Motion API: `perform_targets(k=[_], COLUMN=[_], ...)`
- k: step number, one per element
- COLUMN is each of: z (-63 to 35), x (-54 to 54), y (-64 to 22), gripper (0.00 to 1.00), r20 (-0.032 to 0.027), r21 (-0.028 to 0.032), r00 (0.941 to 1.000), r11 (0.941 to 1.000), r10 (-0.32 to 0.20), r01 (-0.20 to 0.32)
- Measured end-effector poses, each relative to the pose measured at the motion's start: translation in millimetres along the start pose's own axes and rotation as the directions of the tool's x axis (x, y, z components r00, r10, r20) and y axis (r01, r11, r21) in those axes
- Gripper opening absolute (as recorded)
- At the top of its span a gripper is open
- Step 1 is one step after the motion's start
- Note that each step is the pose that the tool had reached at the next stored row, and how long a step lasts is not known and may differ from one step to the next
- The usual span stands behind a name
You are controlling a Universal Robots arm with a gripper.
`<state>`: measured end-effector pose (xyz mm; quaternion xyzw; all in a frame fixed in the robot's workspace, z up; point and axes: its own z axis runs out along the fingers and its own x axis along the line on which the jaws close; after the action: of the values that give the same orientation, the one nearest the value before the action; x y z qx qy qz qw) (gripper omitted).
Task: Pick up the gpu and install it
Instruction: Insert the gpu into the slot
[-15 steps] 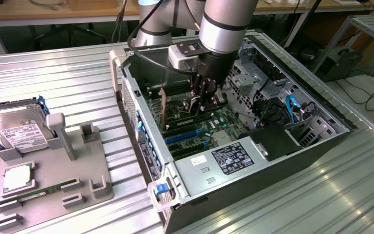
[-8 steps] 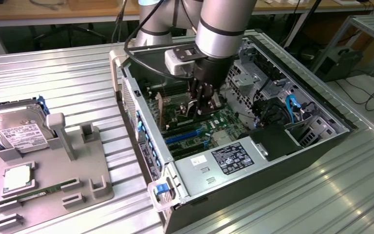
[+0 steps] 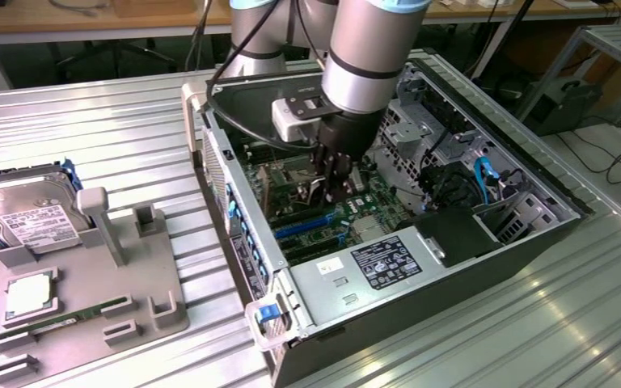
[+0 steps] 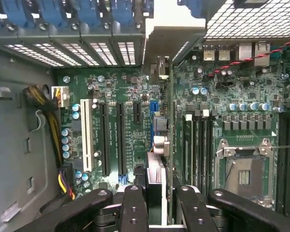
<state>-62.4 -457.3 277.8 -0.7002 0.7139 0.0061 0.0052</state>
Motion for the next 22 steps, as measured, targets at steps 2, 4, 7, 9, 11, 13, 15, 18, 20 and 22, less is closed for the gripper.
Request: perform_targets(k=[2,4,7,9,11,13,15,18,20,22], z=[3.6,7.3,12.4,16.5,19.7,21.4,22.7,23.4,24.8,28.9], x=[0.1,0.3,0.5,0.7,2.1,3.1,3.2,3.2,3.2,3.3], y=[1.2,1.9,3.8,5.1,5.5,6.6,7.9,9.6,10.4,10.5], gripper=[0.28,0.28,0.28,0.28,0.28,0.28,0.28,0.28,0.28,0.28], r20=[0.0000,0.0000,-0.0001,-0.0001,0.0000,-0.0001,-0.0001,-0.0001,0.0002,-0.0001], r21=[0.0000,0.0000,-0.0001,-0.0002,-0.0002,-0.0002,-0.0002,-0.0004,-0.0002,-0.0004], r00=[1.0000,1.0000,1.0000,1.0000,1.0000,1.0000,1.0000,1.0000,1.0000,1.0000], r11=[1.0000,1.0000,1.0000,1.0000,1.0000,1.0000,1.0000,1.0000,1.0000,1.0000], r10=[0.000,0.000,0.000,0.000,0.000,0.000,0.000,0.000,0.000,0.000], r01=[0.000,0.000,0.000,0.000,0.000,0.000,0.000,0.000,0.000,0.000])
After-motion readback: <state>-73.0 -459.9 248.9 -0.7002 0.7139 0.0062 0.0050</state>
